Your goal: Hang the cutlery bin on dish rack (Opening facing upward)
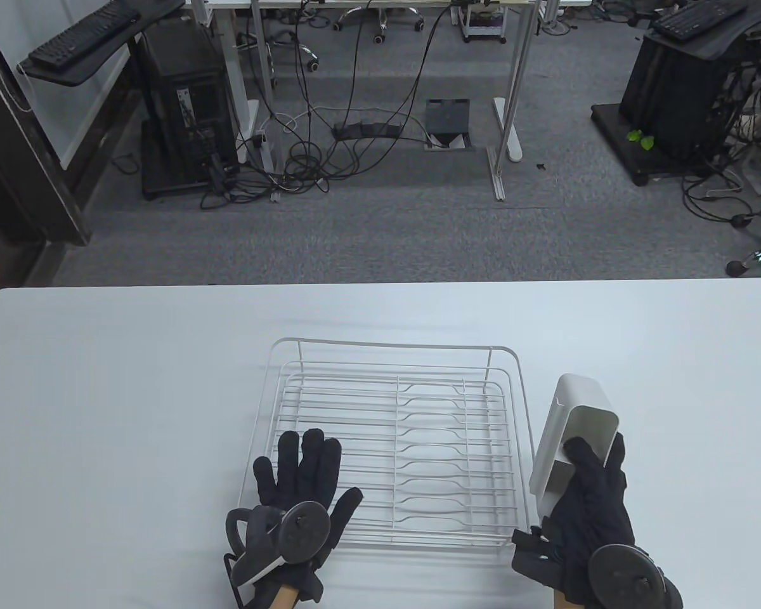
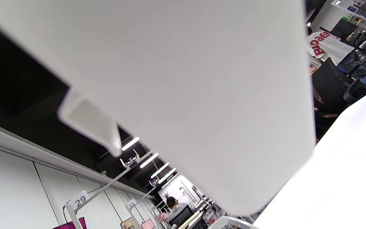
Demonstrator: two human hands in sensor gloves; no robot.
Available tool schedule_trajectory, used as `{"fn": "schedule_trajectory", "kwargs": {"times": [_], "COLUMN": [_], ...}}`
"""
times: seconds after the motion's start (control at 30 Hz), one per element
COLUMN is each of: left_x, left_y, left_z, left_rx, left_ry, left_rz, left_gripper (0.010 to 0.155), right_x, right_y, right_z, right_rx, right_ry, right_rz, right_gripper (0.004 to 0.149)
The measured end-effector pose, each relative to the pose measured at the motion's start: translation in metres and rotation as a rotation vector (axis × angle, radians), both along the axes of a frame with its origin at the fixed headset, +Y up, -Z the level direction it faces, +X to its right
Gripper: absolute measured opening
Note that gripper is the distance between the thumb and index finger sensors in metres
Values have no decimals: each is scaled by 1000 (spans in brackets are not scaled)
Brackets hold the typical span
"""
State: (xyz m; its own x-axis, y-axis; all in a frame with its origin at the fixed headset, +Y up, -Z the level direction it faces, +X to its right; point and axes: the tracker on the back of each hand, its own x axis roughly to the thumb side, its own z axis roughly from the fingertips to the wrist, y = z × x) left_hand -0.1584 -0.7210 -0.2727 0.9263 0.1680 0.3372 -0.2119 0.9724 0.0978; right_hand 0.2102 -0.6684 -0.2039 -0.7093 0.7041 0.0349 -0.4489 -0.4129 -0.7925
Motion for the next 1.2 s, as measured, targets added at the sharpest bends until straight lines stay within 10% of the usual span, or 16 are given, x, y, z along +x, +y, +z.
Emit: {"fn": "schedule_trajectory", "kwargs": {"times": [1.2], "left_x": [0], "left_y": [-1], "left_z": [-1], "left_rx": [-5], "left_ry": [3], "left_rz": [8], "left_gripper": [76], "right_x": [2], "right_y": [-9], "right_z": [-7], "right_rx": [-74], "right_ry": [-17], "right_rz": [16], "right_gripper": [35]}}
